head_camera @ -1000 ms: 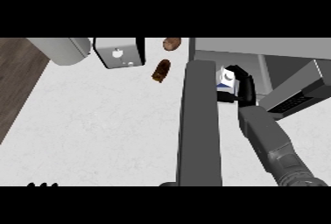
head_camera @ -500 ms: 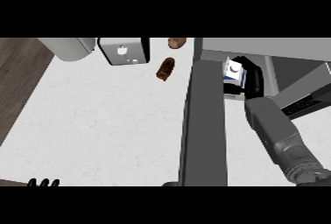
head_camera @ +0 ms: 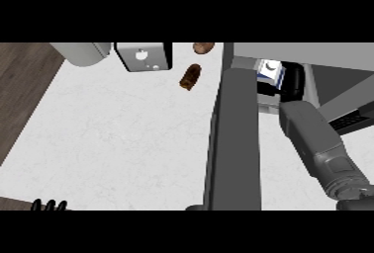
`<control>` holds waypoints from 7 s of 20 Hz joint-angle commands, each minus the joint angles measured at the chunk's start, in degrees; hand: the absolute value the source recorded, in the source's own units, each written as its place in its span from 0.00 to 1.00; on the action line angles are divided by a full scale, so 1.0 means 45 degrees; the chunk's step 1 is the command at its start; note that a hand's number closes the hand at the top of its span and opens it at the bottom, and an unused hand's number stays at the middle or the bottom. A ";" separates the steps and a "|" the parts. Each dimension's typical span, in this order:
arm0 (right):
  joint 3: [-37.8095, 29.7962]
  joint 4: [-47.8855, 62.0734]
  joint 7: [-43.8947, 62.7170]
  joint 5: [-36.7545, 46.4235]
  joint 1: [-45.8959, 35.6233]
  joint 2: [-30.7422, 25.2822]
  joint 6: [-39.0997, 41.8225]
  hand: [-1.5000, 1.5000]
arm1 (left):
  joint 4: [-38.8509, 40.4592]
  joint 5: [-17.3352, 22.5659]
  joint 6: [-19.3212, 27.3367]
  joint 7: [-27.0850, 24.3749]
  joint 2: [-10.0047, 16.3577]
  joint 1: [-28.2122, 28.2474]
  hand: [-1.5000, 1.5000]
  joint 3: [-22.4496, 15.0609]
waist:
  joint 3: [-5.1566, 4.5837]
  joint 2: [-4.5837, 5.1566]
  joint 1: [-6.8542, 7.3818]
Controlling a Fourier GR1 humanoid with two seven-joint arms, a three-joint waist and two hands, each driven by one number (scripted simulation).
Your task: Pick up the milk, place it into the microwave and close the microwave
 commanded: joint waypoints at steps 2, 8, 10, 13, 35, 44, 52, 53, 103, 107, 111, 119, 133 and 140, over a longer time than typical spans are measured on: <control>-0.0117 0.0144 -0.0421 0.0219 -0.0156 -0.0228 -0.2114 1.00 | 0.0154 0.0148 -0.0128 0.0007 0.0028 -0.0218 0.00 0.0091 | -0.0013 0.0040 0.0054; -0.0263 0.0329 -0.0001 0.0298 -0.0544 -0.0283 -0.2601 1.00 | 0.0462 0.0155 -0.0191 0.0087 0.0033 -0.0506 0.00 0.0100 | -0.0008 0.0153 0.0227; -0.0283 0.0234 -0.0070 0.0347 -0.0740 -0.0165 -0.2946 1.00 | 0.0375 0.0249 -0.0316 0.0247 0.0220 -0.0503 0.00 0.0165 | -0.0002 0.0172 0.0332; 0.0352 0.2220 0.2865 0.1240 0.1074 -0.1446 -0.5630 0.00 | 0.0282 0.0039 -0.0207 0.0036 0.0173 -0.0509 0.00 0.0192 | -0.0219 0.0633 0.0283; 0.2173 0.1760 0.2816 0.2971 -0.0688 0.0972 -0.1178 0.00 | 0.0864 -0.0117 -0.0231 0.0164 0.0264 -0.1572 0.00 0.0450 | 0.0039 0.0143 0.0399; 0.0390 0.0573 0.1076 0.1106 0.0031 0.1248 0.1547 0.00 | 0.0782 0.0012 -0.0388 -0.0086 0.0310 -0.1034 0.00 0.0539 | 0.0035 -0.0119 -0.0180; -0.0500 0.0571 -0.0631 0.0163 0.1253 0.1513 0.3950 0.00 | 0.1089 -0.0262 -0.0352 -0.0226 0.0046 -0.0884 0.00 0.0198 | -0.0005 -0.0274 -0.0630; -0.0458 0.0615 -0.0780 0.0188 0.1348 0.1555 0.4385 0.00 | 0.1234 -0.0459 -0.0117 -0.0256 -0.0117 -0.1145 0.00 0.0209 | -0.0017 -0.0354 -0.0817; -0.1359 -0.4416 -0.3110 -0.2516 1.0883 -0.2883 1.2568 0.00 | 0.6383 -0.5825 0.1977 0.3412 -0.2832 -0.7788 1.00 -0.2435 | -0.0073 -0.0776 -0.1922; -0.1300 -0.4065 -0.3215 -0.2635 1.0932 -0.2969 1.2987 0.00 | 0.7228 -0.6412 0.1587 0.4425 -0.2697 -0.9333 1.00 -0.3310 | -0.0052 -0.0753 -0.1956; -0.1160 -0.4508 -0.3058 -0.2710 1.1108 -0.3312 1.3154 0.00 | 0.8550 -0.6791 0.0337 0.5889 -0.2724 -1.0113 1.00 -0.4355 | -0.0045 -0.0744 -0.2102; -0.1107 -0.4837 -0.3237 -0.3066 1.1291 -0.3963 1.4024 0.00 | 1.1040 -0.5282 0.0490 0.6472 -0.2893 -1.2519 1.00 -0.6705 | -0.0059 -0.0716 -0.2197; 0.0189 -0.7818 -0.1849 -0.3618 1.0749 -0.3451 1.4053 0.00 | 1.1758 -0.1248 0.5203 0.4923 -0.2881 -1.5120 0.00 -0.9927 | -0.0136 -0.0571 -0.3457; 0.0627 -0.8857 -0.0831 -0.4150 1.0570 -0.3529 1.4221 0.00 | 1.1863 -0.0039 0.6554 0.5081 -0.2879 -1.6620 1.00 -1.0234 | -0.0151 -0.0486 -0.4254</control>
